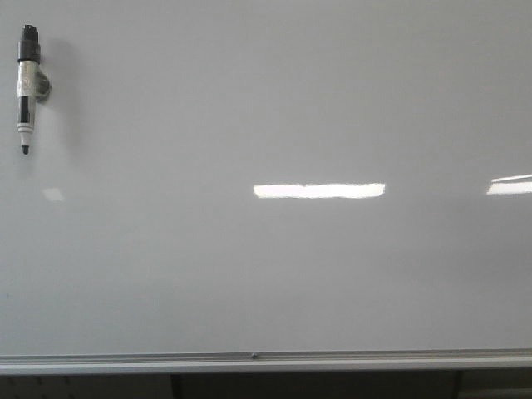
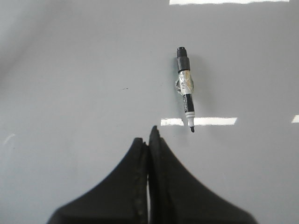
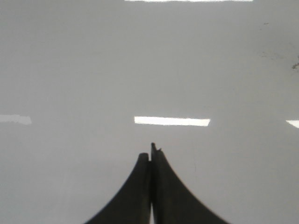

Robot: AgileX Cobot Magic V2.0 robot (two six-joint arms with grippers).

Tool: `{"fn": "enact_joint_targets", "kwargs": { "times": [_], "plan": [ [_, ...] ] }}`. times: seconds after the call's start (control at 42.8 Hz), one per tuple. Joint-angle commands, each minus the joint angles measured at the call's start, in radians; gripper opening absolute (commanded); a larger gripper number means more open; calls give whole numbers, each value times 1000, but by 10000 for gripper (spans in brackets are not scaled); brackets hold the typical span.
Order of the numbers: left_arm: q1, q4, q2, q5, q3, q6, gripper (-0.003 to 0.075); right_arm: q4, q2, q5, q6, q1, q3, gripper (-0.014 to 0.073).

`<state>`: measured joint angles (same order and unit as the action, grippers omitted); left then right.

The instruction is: Write number 2 on whiteboard

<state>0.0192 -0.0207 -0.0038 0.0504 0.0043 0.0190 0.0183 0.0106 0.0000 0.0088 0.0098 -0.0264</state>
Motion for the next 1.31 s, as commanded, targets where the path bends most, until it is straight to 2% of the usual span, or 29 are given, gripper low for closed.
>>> {"fn": "enact_joint_targets", "kwargs": {
  "times": [0.0, 0.772, 0.959, 1.076, 1.193, 1.287],
  "plan": [
    [3, -1, -27, -80, 35, -11, -20, -9, 18, -87, -2, -4, 3, -68],
    [3, -1, -27, -80, 35, -11, -20, -9, 18, -116, -2, -4, 5, -68],
    [3, -1, -27, -169, 30, -11, -20, -6, 18, -174, -2, -4, 15, -68],
    [3, -1, -27, -180, -21, -11, -20, 0, 18, -118, -2, -4, 91, -68],
    [3, -1, -21, -171, -123, -11, -20, 0, 3, 20, -2, -4, 218, -68],
    [3, -1, -8, -105, -217, -11, -20, 0, -42, 111, -2, -4, 320, -68]
  ]
}}
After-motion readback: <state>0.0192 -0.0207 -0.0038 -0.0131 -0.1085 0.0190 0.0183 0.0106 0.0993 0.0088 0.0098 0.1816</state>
